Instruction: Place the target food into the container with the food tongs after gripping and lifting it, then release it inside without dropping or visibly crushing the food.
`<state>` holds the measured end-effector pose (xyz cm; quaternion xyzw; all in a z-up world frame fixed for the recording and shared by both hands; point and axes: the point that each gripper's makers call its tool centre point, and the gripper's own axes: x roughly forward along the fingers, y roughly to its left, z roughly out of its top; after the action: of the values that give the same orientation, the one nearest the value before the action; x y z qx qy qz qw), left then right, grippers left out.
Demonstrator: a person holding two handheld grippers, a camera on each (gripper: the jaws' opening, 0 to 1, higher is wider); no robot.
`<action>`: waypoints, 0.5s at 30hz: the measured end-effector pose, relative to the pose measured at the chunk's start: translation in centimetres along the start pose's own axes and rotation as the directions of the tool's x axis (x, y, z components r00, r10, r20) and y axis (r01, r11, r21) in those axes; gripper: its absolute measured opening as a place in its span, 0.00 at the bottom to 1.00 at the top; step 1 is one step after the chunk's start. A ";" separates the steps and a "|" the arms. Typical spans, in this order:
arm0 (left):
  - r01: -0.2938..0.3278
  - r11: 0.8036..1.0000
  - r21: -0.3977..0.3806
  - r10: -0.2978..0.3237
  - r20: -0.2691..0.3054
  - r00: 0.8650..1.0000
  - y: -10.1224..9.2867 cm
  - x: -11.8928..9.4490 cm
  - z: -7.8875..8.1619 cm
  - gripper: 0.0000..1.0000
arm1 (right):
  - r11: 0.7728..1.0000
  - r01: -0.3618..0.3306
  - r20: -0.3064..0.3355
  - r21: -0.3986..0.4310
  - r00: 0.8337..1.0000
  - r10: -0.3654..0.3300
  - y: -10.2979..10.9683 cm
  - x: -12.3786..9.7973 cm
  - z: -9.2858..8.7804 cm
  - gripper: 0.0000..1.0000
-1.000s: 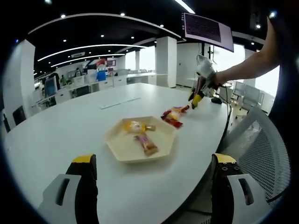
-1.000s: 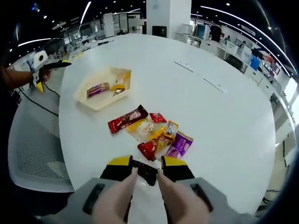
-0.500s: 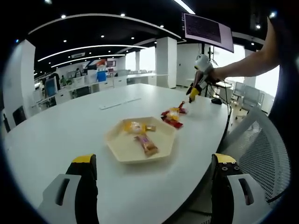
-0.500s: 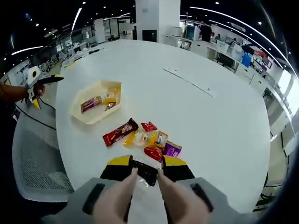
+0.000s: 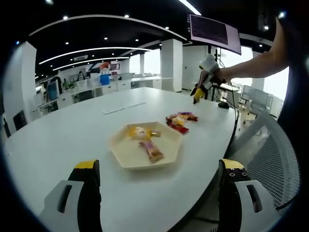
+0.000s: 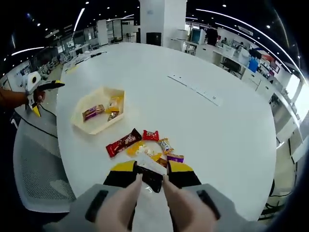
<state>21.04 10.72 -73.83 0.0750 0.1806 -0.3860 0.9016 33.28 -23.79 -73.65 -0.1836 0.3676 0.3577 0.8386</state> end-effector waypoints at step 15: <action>0.001 1.000 0.004 -0.001 -0.002 1.000 0.0 0.1 -0.1 0.99 | 1.000 0.007 0.009 -0.009 1.000 -0.007 0.5 0.2 1.0 0.23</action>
<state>21.07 10.70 -73.94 0.0772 0.1808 -0.3865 0.9011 33.47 -22.84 -73.15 -0.1868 0.3616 0.3571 0.8407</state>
